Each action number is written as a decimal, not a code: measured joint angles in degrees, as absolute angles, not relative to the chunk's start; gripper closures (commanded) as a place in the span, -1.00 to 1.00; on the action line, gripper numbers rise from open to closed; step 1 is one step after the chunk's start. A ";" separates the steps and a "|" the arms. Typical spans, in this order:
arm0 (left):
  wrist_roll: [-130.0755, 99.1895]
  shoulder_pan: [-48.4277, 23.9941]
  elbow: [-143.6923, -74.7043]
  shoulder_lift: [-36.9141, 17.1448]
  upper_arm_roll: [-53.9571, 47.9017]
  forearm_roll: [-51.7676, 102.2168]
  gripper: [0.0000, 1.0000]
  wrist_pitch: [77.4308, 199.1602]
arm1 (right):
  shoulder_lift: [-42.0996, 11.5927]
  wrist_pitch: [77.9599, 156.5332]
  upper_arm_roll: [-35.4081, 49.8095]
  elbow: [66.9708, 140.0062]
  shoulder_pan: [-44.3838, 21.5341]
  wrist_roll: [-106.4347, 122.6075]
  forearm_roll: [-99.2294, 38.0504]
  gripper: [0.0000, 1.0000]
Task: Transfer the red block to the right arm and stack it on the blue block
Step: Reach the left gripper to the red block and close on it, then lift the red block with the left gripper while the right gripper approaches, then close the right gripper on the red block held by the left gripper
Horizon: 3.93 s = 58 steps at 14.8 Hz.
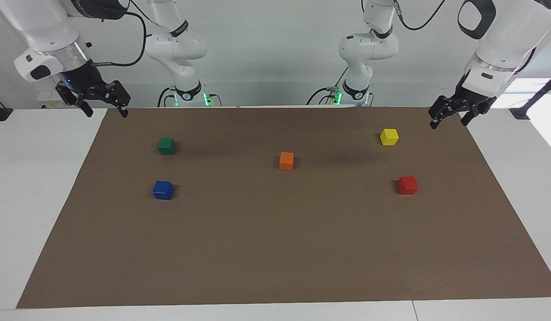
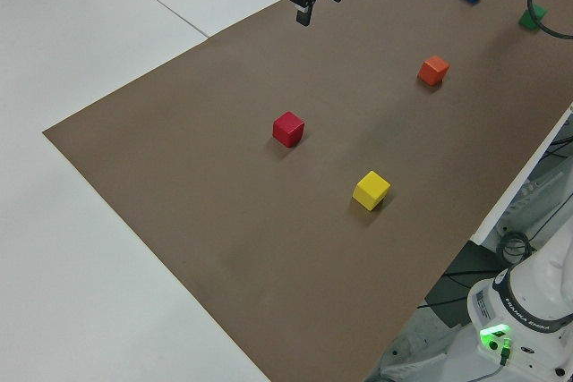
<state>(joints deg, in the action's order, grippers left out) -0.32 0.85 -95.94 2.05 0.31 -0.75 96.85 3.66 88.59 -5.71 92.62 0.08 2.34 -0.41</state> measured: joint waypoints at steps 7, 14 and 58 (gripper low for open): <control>-0.34 0.86 -115.04 -0.33 0.87 -0.76 -1.00 120.24 | 3.79 88.11 -5.92 92.94 0.24 2.47 -0.41 -1.00; -0.34 0.85 -119.10 -7.47 1.21 -0.76 -1.00 131.52 | 7.15 99.41 -6.29 109.96 2.16 11.82 -3.76 -1.00; -97.20 -31.14 -119.41 11.76 -3.25 47.91 1.00 129.06 | -24.13 57.96 -3.53 125.35 -18.26 60.77 -115.71 -1.00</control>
<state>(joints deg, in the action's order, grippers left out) -97.20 -31.14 -119.41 11.76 -3.25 47.91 129.06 -24.13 57.96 -3.53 125.35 -18.26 60.77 -115.71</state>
